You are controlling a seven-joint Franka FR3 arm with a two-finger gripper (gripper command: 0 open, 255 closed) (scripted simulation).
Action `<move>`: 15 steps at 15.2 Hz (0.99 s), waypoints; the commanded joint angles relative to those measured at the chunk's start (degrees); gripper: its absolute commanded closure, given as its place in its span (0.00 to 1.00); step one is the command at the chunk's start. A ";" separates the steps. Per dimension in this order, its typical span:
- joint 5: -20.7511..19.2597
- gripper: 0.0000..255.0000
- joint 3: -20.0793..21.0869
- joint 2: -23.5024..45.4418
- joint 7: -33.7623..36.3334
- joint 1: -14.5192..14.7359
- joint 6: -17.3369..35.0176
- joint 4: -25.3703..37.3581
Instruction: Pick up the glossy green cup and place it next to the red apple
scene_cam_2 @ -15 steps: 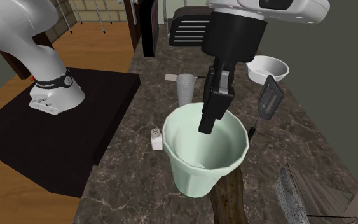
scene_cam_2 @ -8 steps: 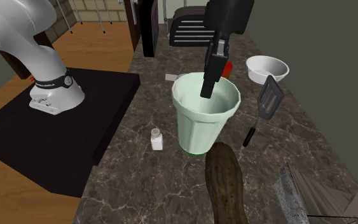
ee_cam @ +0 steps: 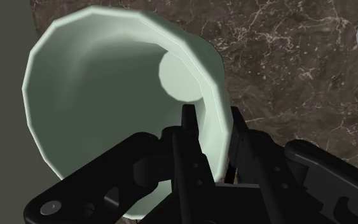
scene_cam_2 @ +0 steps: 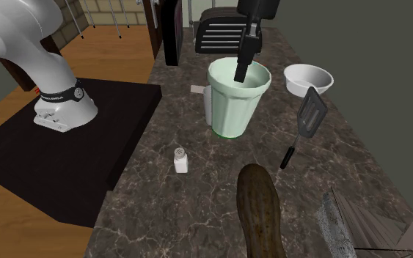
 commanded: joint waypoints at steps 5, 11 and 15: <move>0.59 1.00 3.02 0.16 6.92 4.63 -3.12 1.10; 1.35 1.00 5.96 2.50 13.53 9.26 -6.59 4.86; 1.80 1.00 7.74 5.14 17.75 12.43 -9.26 8.93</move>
